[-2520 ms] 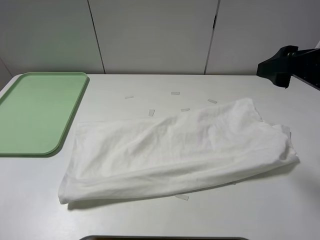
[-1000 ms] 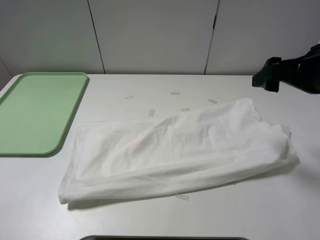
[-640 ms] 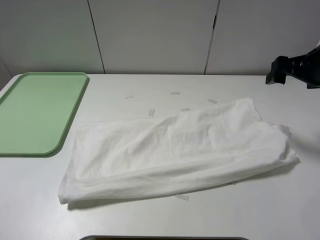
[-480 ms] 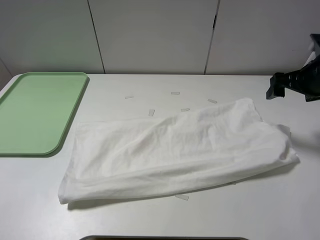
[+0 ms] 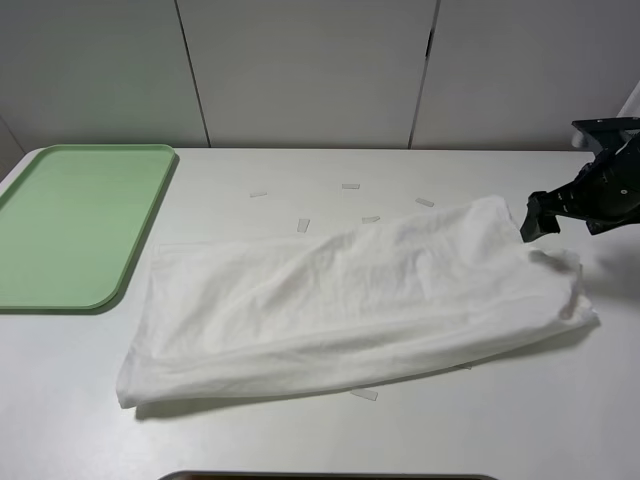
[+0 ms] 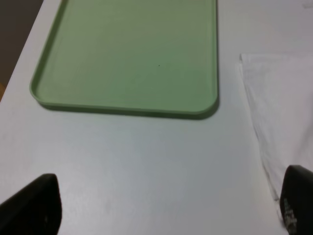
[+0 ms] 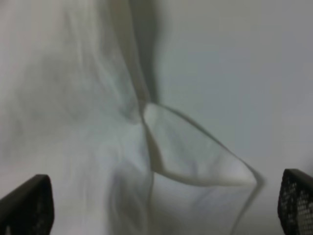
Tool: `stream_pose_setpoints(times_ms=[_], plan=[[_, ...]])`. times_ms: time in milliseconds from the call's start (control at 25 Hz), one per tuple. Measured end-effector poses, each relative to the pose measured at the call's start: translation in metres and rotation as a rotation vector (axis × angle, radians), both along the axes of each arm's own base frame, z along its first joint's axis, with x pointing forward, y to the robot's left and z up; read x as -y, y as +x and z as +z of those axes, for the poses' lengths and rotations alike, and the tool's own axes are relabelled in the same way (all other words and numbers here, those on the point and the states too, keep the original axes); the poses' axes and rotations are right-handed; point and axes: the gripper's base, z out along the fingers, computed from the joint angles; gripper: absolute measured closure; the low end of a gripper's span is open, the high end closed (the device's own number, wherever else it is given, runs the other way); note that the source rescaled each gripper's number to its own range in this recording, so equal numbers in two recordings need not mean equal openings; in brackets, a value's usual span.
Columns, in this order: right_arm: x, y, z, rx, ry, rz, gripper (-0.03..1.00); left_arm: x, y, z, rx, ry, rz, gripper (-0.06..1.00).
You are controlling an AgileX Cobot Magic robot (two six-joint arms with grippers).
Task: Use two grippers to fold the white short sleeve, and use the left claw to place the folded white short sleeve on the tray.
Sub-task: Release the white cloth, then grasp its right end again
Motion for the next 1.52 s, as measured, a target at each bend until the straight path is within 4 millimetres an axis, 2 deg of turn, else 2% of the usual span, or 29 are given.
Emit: stream_pose_setpoints(times_ms=[400, 600, 1040, 1520], plan=[[0.012, 0.002, -0.023, -0.057, 0.058, 0.085, -0.03, 0.000, 0.000, 0.000, 0.000, 0.000, 0.000, 0.06], [0.023, 0.001, -0.035, -0.080, 0.066, 0.064, -0.03, 0.000, 0.000, 0.000, 0.000, 0.000, 0.000, 0.06], [0.029, 0.010, -0.057, -0.101, 0.063, 0.049, -0.03, 0.000, 0.000, 0.000, 0.000, 0.000, 0.000, 0.06], [0.023, 0.016, -0.060, -0.136, 0.160, 0.012, -0.03, 0.000, 0.000, 0.000, 0.000, 0.000, 0.000, 0.06]])
